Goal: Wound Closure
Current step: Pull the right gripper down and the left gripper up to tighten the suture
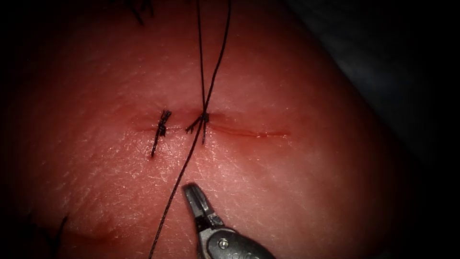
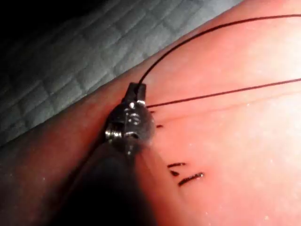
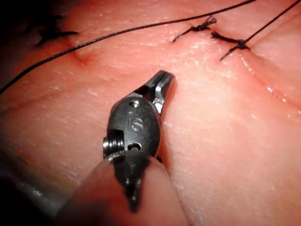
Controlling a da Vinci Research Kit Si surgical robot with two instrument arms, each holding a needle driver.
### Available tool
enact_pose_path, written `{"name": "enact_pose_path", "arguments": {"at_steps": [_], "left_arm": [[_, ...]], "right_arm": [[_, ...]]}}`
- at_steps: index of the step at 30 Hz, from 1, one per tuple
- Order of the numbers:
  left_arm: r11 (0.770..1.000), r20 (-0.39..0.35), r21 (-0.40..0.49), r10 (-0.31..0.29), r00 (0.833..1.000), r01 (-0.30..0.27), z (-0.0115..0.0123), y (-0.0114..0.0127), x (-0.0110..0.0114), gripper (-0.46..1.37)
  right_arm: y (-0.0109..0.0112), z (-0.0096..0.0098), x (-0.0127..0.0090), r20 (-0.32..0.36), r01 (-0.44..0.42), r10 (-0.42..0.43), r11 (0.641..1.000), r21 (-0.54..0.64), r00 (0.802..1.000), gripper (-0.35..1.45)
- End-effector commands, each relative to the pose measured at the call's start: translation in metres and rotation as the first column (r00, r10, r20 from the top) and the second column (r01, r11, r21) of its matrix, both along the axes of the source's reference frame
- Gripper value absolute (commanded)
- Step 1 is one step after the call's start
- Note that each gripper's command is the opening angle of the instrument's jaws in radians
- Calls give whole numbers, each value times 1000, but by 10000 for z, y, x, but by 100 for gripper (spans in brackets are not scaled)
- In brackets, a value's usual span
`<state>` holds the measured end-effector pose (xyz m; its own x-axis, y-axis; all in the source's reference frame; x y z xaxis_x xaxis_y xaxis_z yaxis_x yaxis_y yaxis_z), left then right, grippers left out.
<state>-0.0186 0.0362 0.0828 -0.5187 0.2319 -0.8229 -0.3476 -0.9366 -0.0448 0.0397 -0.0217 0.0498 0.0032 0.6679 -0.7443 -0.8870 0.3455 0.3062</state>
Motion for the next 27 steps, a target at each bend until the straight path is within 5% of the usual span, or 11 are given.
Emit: {"name": "enact_pose_path", "arguments": {"at_steps": [1,19,23,27], "left_arm": [[1000,-1,0,6,1000,-6,0,0,1,-35],[999,43,9,34,999,-34,-8,-17,-10,-35],[998,90,38,43,995,-47,-12,-25,-14,-35],[995,130,77,57,990,-67,-20,-37,-20,-35]], "right_arm": [[-1,-1,-1,0,-3,3,1000,-5,1000,-35],[14,4,-3,-34,-1,0,1000,-32,999,-35],[25,6,-6,-23,75,-77,996,-57,997,-35],[35,9,-7,45,160,-156,982,-103,987,75]]}}
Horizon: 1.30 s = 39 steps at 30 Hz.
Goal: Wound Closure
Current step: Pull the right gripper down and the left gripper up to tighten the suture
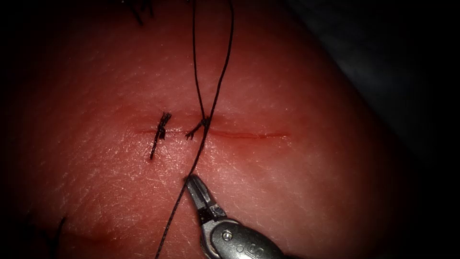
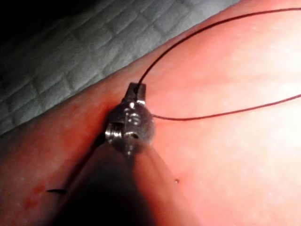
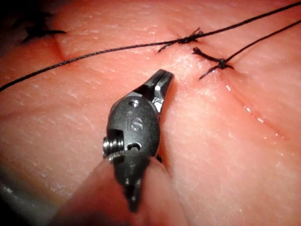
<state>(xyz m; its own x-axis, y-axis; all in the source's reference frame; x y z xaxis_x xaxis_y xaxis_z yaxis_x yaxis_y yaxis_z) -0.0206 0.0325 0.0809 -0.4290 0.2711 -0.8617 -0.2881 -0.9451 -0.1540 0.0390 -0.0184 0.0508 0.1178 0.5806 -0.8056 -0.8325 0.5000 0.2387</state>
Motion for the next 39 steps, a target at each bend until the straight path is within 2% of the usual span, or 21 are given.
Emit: {"name": "enact_pose_path", "arguments": {"at_steps": [1,2,3,5,11,13,20,26,28,31,33,35,39], "left_arm": [[1000,7,9,18,1000,-19,-2,-2,-1,-35],[1000,8,11,22,1000,-22,-3,-5,-3,-35],[1000,12,13,28,1000,-28,-5,-7,-4,-35],[999,29,22,37,999,-37,-9,-10,-7,-35],[999,49,34,41,998,-43,-16,-16,-13,-35],[998,54,39,41,998,-43,-18,-19,-13,-35],[998,66,43,47,997,-50,-23,-28,-16,-35],[998,69,43,51,996,-55,-27,-33,-16,-35],[998,70,44,52,996,-55,-28,-33,-16,-35],[997,72,45,52,996,-56,-30,-32,-16,-35],[997,73,46,53,996,-56,-31,-32,-15,-35],[997,74,47,53,996,-57,-32,-32,-16,-35],[997,80,48,56,995,-59,-33,-31,-15,-35]], "right_arm": [[5,1,-1,30,33,-32,999,-23,999,94],[7,2,-1,45,48,-46,998,-34,998,110],[9,2,0,51,56,-54,998,-38,997,119],[11,3,0,70,81,-77,995,-54,995,124],[23,2,2,72,118,-114,991,-63,991,97],[30,0,2,73,143,-138,987,-69,988,82],[55,-1,5,81,167,-161,983,-79,984,71],[68,8,6,87,175,-168,981,-80,982,61],[70,12,7,86,176,-169,981,-81,982,53],[73,16,8,85,176,-170,981,-82,982,31],[75,18,10,85,176,-169,981,-81,982,-6],[77,19,10,85,176,-169,981,-81,982,-31],[76,19,9,83,182,-175,980,-77,981,-35]]}}
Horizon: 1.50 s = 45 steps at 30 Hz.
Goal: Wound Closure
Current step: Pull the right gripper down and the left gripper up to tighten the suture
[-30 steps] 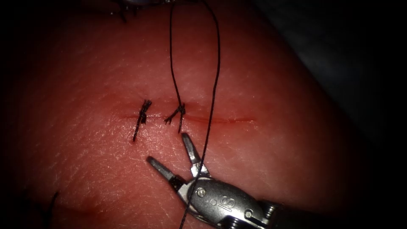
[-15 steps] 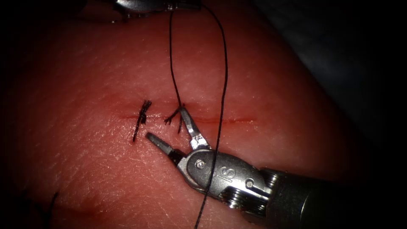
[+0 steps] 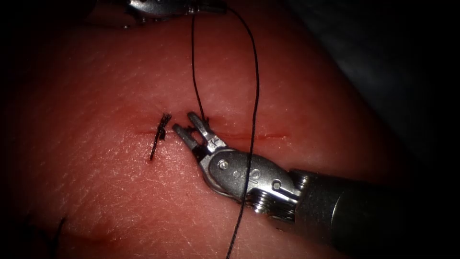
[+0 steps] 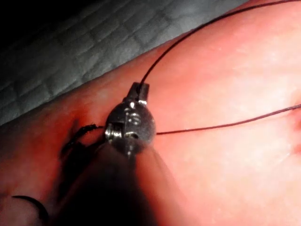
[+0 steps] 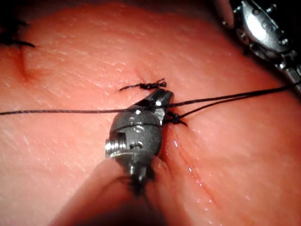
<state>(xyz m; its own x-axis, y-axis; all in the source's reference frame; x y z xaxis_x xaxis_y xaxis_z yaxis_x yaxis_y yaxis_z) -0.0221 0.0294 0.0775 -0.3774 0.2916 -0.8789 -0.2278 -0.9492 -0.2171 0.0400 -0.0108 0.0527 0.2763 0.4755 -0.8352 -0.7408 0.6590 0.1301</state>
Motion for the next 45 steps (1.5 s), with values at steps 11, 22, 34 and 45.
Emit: {"name": "enact_pose_path", "arguments": {"at_steps": [11,22,34,45], "left_arm": [[1000,4,1,-6,1000,6,12,23,5,-35],[999,-24,-52,-12,1000,11,22,33,9,-35],[996,-26,-84,-27,999,24,20,46,13,-35],[996,-27,-76,-40,999,37,19,46,15,-35]], "right_arm": [[-16,-22,-4,12,5,-6,1000,25,1000,-35],[-42,-30,-7,70,95,-97,995,32,993,-35],[-58,-25,-7,103,152,-152,988,10,983,-35],[-61,-24,-8,104,157,-157,988,14,982,-35]]}}
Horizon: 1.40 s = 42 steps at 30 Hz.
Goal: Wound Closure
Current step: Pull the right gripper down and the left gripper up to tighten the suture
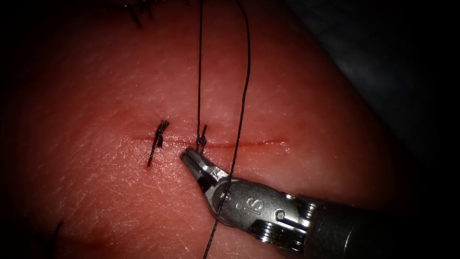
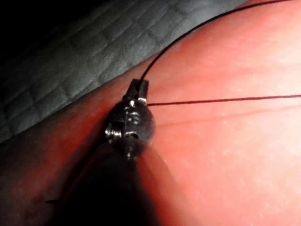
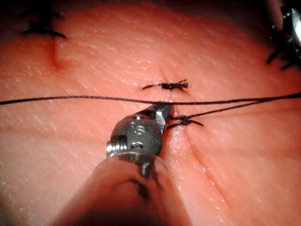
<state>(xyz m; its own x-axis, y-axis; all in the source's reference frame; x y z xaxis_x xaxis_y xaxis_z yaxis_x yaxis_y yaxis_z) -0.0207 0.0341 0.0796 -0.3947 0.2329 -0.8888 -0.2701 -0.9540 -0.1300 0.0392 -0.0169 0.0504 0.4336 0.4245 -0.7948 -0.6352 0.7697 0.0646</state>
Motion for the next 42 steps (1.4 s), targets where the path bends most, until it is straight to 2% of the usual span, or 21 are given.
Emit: {"name": "enact_pose_path", "arguments": {"at_steps": [1,3,6,10,14,16,18,21,27,28,30,42], "left_arm": [[1000,7,13,1,1000,-1,-3,-4,1,-35],[999,40,52,1,999,-3,-8,-13,1,-35],[998,53,60,6,999,-10,-17,-22,-1,-35],[997,66,72,8,998,-13,-33,-23,-4,-35],[995,85,101,8,996,-16,-50,-20,-3,-35],[991,103,129,2,995,-16,-59,-20,-2,-35],[988,121,156,-1,993,-18,-68,-22,0,-35],[984,145,176,5,989,-31,-80,-28,1,-35],[977,171,209,6,985,-43,-106,-37,5,-35],[975,177,216,7,984,-46,-117,-38,7,-35],[974,181,222,7,984,-48,-125,-38,8,-35],[956,224,280,26,974,-90,-231,-56,23,-35]], "right_arm": [[1,-1,0,3,-2,2,1000,1,1000,-35],[1,-1,-1,-8,-12,12,1000,-18,1000,-35],[1,1,-3,-12,-10,10,1000,-21,1000,-35],[4,2,-7,-10,-4,4,1000,-23,1000,-35],[6,4,-7,-51,-41,42,999,23,998,-31],[7,5,-8,-78,-66,69,997,43,995,25],[7,7,-10,-103,-89,95,994,55,990,66],[9,7,-15,-132,-113,121,991,65,984,90],[11,6,-21,-180,-158,181,978,136,967,89],[13,6,-22,-188,-167,194,975,148,963,89],[14,6,-22,-188,-167,194,975,149,963,89],[30,5,-26,-187,-199,230,965,170,955,76]]}}
